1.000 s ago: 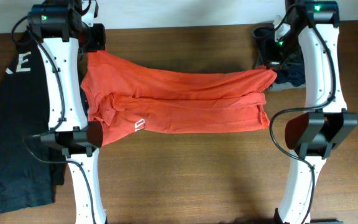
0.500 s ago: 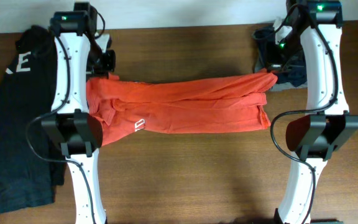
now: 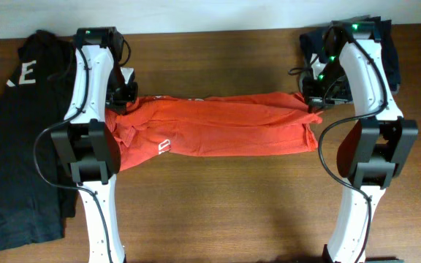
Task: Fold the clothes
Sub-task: 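Fold the top edge down toward the bottom with both grippers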
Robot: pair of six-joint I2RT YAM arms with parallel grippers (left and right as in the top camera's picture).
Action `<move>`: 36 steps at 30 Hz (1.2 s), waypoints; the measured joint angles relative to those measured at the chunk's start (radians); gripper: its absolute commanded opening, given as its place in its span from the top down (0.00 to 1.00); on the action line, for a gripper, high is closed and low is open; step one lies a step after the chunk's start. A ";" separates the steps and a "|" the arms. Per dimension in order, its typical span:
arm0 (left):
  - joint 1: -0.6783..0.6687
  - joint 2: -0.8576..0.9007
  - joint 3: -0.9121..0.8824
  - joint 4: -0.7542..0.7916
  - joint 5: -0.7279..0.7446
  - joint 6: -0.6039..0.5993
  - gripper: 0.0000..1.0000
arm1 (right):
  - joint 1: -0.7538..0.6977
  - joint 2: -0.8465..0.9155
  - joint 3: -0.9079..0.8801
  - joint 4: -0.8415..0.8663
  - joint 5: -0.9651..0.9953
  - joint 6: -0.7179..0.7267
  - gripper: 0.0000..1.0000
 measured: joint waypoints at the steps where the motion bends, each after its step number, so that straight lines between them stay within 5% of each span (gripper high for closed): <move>1: 0.001 0.000 -0.016 0.000 -0.005 0.002 1.00 | -0.003 0.000 -0.026 0.018 0.000 0.000 0.96; 5: 0.001 0.000 -0.077 0.000 -0.013 0.014 1.00 | -0.027 0.000 -0.109 0.066 0.003 -0.003 0.89; 11: 0.001 0.000 -0.099 0.002 -0.018 0.046 0.73 | -0.055 0.000 -0.125 0.113 0.005 -0.016 0.43; 22: 0.002 0.000 -0.088 0.021 -0.030 0.096 0.61 | -0.076 0.000 -0.126 0.167 -0.006 -0.060 0.31; 23: 0.003 0.000 -0.079 0.023 -0.031 0.096 0.59 | -0.077 0.000 -0.127 0.175 -0.013 -0.072 0.30; 26: 0.003 -0.006 -0.027 0.034 -0.033 0.103 0.28 | -0.077 0.000 -0.150 0.210 -0.025 -0.092 0.30; 30: 0.005 -0.046 0.055 0.056 -0.032 0.107 0.15 | -0.077 0.000 -0.200 0.251 -0.029 -0.100 0.31; 36: 0.005 -0.176 0.170 0.099 -0.029 0.108 0.15 | -0.077 0.000 -0.299 0.320 -0.041 -0.103 0.35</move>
